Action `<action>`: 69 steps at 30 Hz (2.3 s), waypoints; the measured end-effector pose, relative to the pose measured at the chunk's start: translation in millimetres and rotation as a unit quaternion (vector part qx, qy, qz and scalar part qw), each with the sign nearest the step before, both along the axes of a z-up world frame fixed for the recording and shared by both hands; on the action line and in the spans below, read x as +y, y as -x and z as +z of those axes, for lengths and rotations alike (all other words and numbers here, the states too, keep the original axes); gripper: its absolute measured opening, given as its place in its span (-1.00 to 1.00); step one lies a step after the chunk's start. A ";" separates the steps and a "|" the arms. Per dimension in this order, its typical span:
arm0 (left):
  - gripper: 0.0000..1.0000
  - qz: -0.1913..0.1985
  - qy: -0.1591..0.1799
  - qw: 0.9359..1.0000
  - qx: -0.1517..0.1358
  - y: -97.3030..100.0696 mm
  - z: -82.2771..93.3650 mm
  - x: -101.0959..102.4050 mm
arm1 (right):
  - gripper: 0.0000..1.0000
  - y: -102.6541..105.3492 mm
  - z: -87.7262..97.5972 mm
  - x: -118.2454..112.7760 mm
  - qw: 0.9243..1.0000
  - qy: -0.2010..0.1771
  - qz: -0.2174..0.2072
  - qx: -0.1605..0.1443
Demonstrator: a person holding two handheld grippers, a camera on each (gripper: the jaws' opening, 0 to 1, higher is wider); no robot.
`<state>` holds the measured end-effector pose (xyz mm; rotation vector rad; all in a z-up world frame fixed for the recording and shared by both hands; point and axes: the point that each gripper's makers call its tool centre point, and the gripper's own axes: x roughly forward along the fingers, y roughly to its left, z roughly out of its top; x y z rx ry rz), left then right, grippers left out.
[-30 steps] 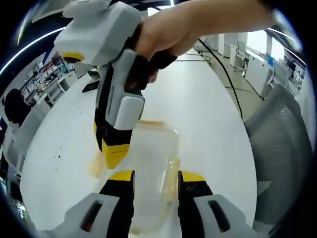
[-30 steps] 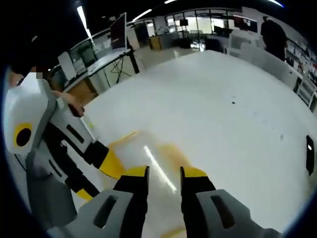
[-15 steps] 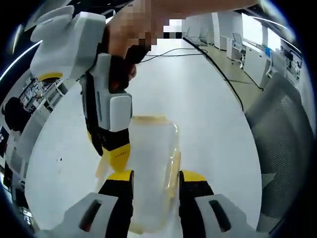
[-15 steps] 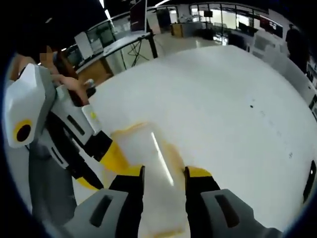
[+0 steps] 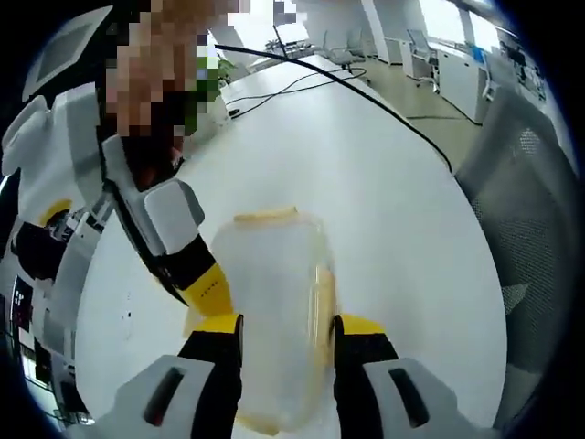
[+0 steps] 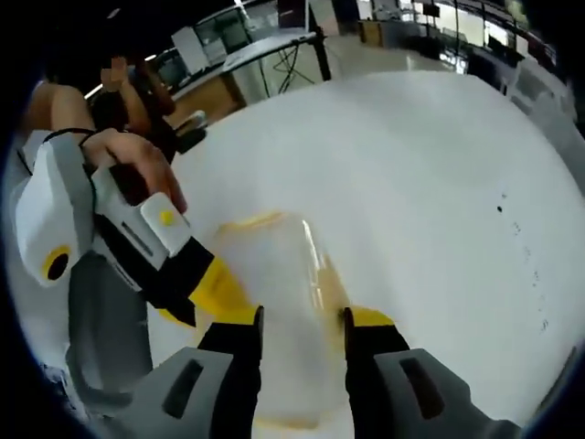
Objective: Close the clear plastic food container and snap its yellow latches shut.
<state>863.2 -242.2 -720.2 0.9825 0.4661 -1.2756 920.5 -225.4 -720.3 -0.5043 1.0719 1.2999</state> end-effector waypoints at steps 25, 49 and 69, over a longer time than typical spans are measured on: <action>-0.33 -0.027 -0.082 0.996 -0.030 0.1 -3.9 -2.6 | -0.31 -4.9 -6.3 -6.7 0.997 0.038 0.014 0.066; -0.33 -0.021 -0.071 0.994 -0.081 0.8 -7.9 -2.2 | -0.33 -0.8 -7.4 -4.1 0.997 0.035 0.012 0.062; -0.42 0.019 -0.035 0.999 -0.011 1.6 -3.4 -7.8 | -0.36 6.7 -4.2 -3.7 0.998 0.028 0.010 0.052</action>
